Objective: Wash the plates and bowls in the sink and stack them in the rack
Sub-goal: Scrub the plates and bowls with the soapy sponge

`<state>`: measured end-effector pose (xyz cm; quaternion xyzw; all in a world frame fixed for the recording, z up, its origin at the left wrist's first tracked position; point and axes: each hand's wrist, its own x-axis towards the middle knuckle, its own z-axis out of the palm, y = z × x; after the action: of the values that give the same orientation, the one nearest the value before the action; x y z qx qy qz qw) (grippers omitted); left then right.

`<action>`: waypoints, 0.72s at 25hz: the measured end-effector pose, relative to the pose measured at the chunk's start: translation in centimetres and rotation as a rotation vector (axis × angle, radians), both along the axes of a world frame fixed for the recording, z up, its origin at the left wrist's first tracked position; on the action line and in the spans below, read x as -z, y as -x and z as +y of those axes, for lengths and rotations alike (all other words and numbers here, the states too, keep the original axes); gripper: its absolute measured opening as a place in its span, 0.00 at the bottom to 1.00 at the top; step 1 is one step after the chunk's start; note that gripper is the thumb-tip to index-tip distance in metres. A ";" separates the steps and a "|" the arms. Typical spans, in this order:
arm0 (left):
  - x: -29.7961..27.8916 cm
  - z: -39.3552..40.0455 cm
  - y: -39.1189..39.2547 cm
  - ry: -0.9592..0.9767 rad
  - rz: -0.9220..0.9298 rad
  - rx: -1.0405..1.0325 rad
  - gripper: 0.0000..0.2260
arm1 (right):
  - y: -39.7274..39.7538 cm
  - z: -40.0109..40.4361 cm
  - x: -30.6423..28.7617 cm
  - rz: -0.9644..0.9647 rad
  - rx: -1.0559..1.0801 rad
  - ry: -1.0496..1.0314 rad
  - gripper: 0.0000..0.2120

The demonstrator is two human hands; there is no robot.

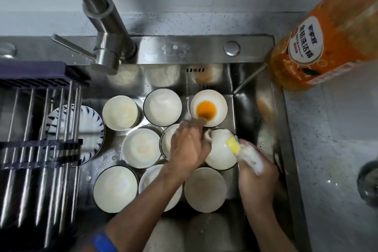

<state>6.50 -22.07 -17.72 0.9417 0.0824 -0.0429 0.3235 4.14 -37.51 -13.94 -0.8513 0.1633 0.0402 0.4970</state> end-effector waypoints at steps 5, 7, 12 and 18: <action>1.7 1.1 -7.4 0.211 0.462 -0.412 0.17 | -0.9 1.6 -0.1 0.024 0.034 -0.067 0.21; 3.5 0.4 -8.9 0.285 0.582 -0.487 0.17 | -1.3 1.5 0.0 0.031 0.030 -0.066 0.21; 4.6 0.2 -10.1 0.578 0.647 -0.515 0.17 | -1.3 0.4 0.2 0.060 -0.001 -0.213 0.19; 1.8 2.6 -6.2 0.119 0.040 0.044 0.30 | -1.3 0.9 0.2 0.051 0.048 -0.186 0.19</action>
<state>12.69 -19.49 -19.49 0.9213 0.0652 -0.0737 0.3763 5.42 -36.65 -14.10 -0.7960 0.1920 0.0649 0.5703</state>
